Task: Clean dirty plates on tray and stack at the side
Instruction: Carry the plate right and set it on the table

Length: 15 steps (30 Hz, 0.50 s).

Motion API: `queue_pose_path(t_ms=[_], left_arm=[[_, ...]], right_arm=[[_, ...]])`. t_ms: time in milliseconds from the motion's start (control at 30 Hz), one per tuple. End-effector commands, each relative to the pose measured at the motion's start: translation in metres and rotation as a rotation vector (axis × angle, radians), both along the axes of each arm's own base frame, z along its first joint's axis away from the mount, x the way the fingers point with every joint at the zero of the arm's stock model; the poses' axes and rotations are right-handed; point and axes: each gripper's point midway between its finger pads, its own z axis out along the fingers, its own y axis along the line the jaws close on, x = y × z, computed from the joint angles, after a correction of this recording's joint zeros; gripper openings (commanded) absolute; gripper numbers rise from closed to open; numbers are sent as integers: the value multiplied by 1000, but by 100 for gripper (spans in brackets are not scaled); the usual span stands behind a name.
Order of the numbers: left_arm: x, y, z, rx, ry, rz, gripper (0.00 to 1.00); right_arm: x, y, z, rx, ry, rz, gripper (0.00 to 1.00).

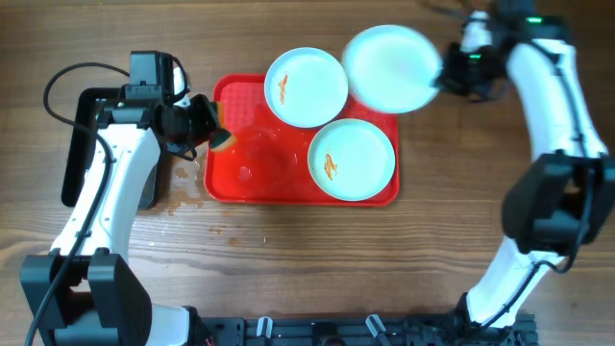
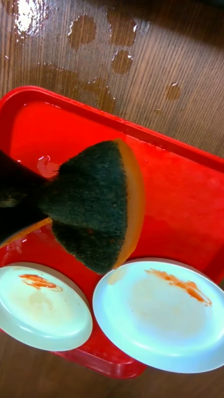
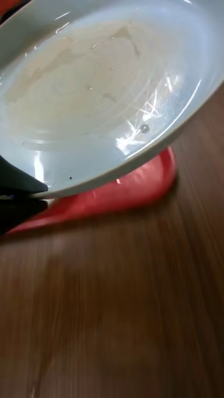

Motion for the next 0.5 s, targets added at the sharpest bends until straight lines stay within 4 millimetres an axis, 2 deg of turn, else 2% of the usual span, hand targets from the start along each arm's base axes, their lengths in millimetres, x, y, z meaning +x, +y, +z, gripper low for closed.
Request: queue_pose_path(t_ms=[0,100,167,233,300,333,367,400,433,467], left_arm=[[3,2,1,18,-11,-9,4],[3,2,1,18,-11,-9,4],[3,2,1,18,-11,-9,4],[3,2,1,18,-11,-10,4],[3,2,1,18,-12,-9,4],[3,2,1,18,-12,-9,4],[3,2,1,18,-12,-9,4],[3,2,1,18,-11,-9,4],[3,2,1,18,-11,-9,4],[3,2,1,18,-11,-9,4]], right_arm=[[-9,-44,8,40,-37,-39,4],[-17,-95,-11,32,3,-213,4],[-30,-141,-37,-33,71,-433,4],[-51,-169,-64,-73,131,-532,4],[-62,-170,-83,-70,156,-534,4],[-64,-169,-89,-75,152,-517,10],[-67,-167,-95,-73,157,-514,30],[-67,-163,-96,-56,156,-505,46],[-64,-158,-95,-38,144,-480,54],[-57,-144,-90,28,110,-421,59]])
